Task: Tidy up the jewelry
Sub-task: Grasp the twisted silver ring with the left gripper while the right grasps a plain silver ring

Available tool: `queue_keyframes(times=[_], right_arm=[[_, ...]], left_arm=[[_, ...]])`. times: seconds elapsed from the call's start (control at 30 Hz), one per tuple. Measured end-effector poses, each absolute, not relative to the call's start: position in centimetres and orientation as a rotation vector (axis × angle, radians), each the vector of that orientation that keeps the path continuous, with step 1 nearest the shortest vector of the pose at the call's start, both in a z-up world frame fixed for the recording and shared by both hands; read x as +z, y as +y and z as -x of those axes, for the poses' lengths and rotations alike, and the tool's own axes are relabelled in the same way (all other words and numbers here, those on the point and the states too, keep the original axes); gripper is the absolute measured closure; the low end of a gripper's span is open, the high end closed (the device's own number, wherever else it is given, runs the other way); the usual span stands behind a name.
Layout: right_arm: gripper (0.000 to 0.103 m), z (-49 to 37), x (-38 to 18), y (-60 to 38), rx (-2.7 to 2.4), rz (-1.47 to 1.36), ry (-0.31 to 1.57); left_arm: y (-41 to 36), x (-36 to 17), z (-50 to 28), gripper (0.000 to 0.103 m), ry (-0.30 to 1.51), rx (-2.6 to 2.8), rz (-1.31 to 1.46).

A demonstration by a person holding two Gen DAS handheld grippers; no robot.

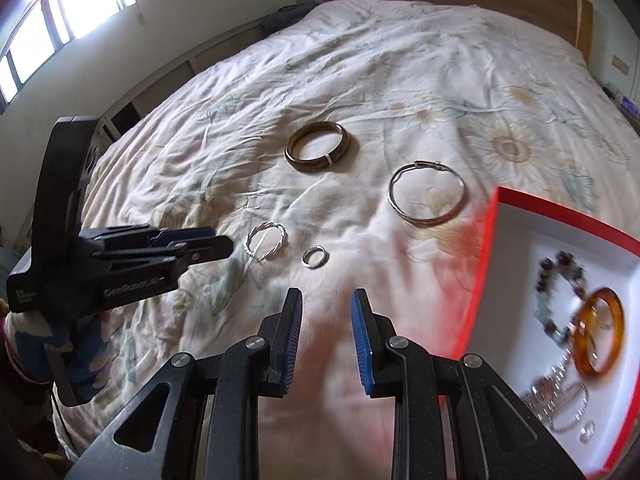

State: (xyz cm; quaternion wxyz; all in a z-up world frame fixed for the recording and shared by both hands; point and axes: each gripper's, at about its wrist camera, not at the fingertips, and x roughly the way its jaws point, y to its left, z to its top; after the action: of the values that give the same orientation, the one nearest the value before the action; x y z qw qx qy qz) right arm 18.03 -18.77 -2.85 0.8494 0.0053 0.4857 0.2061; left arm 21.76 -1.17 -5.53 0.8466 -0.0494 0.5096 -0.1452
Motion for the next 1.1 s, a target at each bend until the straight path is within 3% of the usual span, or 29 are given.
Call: queue_keyframes(times=[0.4,0.6,1.1], right_arm=[[0.078,-21.5,-5.8,-16.2,0.460,0.026,1.089],[0.078,-22.5,-6.8,-15.3,0.460,0.057,1.103],[0.083,-22.9,-8.1,-13.5,0.428,0.130,1.118]], left_arm=[[-1.6,-7.9,-24.2,0.079,1.097,-0.335,0.073],[-0.8,-8.3,-24.4,0.099,1.080,-0.316,0.068],[-0.5,-8.6,-24.5,0.098,1.084,-0.310,0.074]])
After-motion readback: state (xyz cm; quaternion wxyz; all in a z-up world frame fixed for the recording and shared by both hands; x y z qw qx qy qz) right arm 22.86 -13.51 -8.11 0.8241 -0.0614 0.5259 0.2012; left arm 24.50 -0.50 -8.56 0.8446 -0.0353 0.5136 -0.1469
